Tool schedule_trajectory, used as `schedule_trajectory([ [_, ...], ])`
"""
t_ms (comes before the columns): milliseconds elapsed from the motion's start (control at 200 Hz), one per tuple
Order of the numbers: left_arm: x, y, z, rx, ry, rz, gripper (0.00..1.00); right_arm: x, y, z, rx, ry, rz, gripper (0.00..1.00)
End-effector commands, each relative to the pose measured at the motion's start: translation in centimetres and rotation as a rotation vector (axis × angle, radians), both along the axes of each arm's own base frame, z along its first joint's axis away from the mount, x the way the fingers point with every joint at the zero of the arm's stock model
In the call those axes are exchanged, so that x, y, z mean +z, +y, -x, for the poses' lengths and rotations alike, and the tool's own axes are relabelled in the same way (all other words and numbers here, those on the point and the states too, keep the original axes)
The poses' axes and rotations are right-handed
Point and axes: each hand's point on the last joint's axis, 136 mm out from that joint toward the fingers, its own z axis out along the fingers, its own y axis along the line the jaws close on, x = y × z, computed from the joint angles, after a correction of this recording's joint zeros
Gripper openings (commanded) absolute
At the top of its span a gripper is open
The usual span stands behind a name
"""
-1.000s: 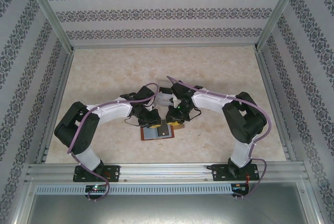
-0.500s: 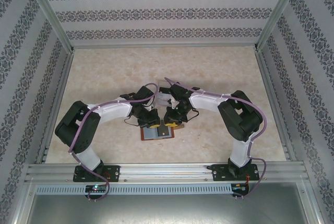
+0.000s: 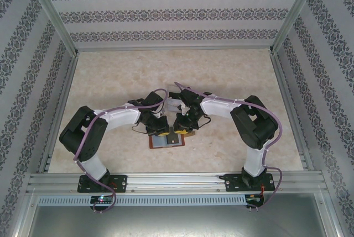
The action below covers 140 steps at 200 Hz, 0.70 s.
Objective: Take the credit cards out of the card holder
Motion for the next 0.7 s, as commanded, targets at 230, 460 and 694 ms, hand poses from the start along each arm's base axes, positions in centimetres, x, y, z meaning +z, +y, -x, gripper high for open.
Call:
schedule_trajectory([
  [230, -0.7, 1.3, 0.4, -0.012, 0.025, -0.064, 0.15, -0.9, -0.6, 0.6, 0.014, 0.011, 0.052, 0.23],
  [460, -0.6, 1.9, 0.5, -0.020, 0.019, -0.097, 0.16, -0.8, -0.6, 0.6, 0.016, 0.009, 0.055, 0.23],
  [694, 0.2, 1.6, 0.2, -0.024, 0.004, -0.079, 0.17, -0.2, -0.5, 0.5, 0.012, -0.003, 0.049, 0.23],
])
